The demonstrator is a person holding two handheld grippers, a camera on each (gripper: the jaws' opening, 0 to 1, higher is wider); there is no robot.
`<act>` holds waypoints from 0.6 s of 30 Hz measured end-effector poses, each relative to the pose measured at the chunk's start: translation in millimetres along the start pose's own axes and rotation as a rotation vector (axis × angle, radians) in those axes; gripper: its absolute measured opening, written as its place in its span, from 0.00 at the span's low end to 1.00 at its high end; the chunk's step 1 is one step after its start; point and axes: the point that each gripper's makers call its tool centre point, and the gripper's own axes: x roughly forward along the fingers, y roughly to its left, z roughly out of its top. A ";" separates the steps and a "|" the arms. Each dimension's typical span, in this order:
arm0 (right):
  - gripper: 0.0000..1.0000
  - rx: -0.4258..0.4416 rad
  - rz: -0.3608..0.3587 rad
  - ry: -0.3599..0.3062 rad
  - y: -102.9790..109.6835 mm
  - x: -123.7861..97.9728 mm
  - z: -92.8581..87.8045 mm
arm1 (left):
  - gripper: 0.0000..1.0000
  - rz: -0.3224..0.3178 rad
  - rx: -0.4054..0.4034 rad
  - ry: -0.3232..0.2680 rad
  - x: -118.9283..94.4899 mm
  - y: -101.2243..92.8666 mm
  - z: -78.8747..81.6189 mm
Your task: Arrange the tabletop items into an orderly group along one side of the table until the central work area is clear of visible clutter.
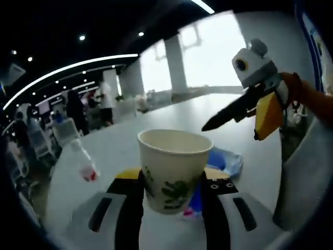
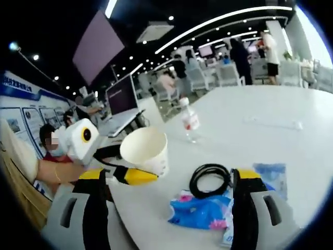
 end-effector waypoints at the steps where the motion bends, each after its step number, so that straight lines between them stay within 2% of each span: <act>1: 1.00 0.000 -0.006 0.007 -2.1 -0.6 -2.0 | 0.41 0.004 -0.001 0.002 2.2 2.4 -0.1; 6: 1.00 0.022 -0.022 0.013 -9.9 -2.9 -4.9 | 0.41 0.028 -0.025 -0.006 16.2 18.5 4.2; 7: 1.00 0.024 -0.024 0.013 -10.4 -3.1 -5.2 | 0.41 0.050 -0.037 -0.016 19.7 24.3 7.2; 10: 1.00 0.043 -0.027 0.010 -13.9 -3.2 -6.2 | 0.41 0.091 -0.005 -0.031 29.5 36.5 14.4; 18: 1.00 0.061 -0.039 0.041 -19.1 -1.1 -15.2 | 0.40 0.137 -0.023 -0.070 53.9 61.6 24.9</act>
